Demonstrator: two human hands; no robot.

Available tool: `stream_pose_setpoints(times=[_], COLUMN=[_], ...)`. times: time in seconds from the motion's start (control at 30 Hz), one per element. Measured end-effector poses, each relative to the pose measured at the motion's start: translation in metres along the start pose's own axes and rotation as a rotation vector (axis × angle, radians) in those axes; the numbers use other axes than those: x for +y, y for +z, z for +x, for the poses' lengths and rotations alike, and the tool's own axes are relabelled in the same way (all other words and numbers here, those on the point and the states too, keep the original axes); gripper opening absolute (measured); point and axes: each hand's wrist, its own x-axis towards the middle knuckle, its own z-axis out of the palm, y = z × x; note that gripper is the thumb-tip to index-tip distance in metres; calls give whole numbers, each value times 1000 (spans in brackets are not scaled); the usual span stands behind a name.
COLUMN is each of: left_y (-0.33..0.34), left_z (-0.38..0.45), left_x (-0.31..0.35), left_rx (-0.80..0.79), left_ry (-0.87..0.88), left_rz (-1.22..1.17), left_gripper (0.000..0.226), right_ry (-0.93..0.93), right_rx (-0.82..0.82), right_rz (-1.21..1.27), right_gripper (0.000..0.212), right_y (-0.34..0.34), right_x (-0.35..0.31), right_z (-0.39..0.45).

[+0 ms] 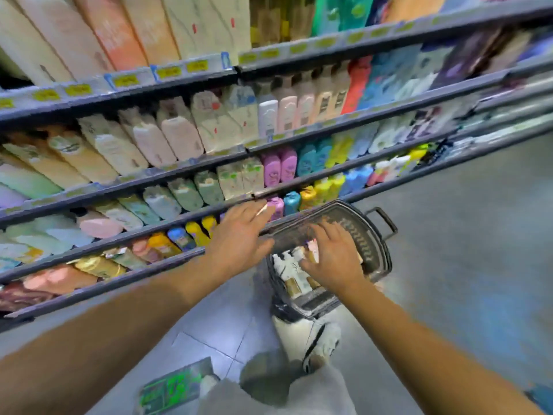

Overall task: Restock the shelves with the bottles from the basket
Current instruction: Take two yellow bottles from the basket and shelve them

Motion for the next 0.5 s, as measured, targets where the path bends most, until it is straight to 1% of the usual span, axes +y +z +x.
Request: stream_pose_setpoints(times=[0.13,0.27,0.37,0.5], left_y=[62,119,159,215], left_z=[59,105,133,164], left_x=[49,80,89,85], left_rx=[-78,-179,-215,-294], left_ry=[-13,-48,-56,-114], left_rz=[-57,-108,-127,-180], left_gripper=[66,66,63,68], right_ry=[54,172,243,316], right_rx=[-79,-171,-262,-360], right_rz=[37,128,148,209], right_gripper=[82,77,75,79], right_y=[21,45,71,115], right_x=[94,177,224,263], right_z=[8,16,24,42])
